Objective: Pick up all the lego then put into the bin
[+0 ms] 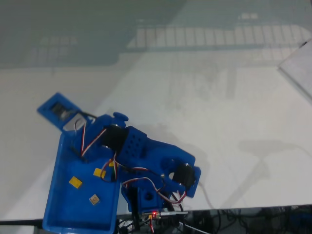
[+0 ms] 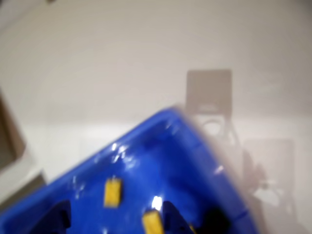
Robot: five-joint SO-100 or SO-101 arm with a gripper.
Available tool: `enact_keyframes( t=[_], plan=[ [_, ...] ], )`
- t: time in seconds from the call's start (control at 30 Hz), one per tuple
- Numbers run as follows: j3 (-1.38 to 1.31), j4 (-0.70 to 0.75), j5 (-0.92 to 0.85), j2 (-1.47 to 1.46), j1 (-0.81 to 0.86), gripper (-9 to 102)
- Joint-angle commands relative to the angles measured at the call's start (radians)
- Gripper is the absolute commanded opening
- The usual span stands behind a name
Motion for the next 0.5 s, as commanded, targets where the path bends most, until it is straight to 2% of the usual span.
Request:
enact_keyframes(
  t=[0.0, 0.2, 0.3, 0.37, 0.47],
  plan=[
    [-0.005, -0.109, -0.044, -0.002, 0.192, 25],
    [0.106, -0.39, -0.144, 0.029, 0.569, 23],
    [0.23, -0.591, -0.196, 0.072, 0.742, 19],
    [0.328, -0.729, -0.23, 0.112, 0.836, 15],
    [0.443, -0.85, -0.282, 0.169, 0.943, 2]
  ],
)
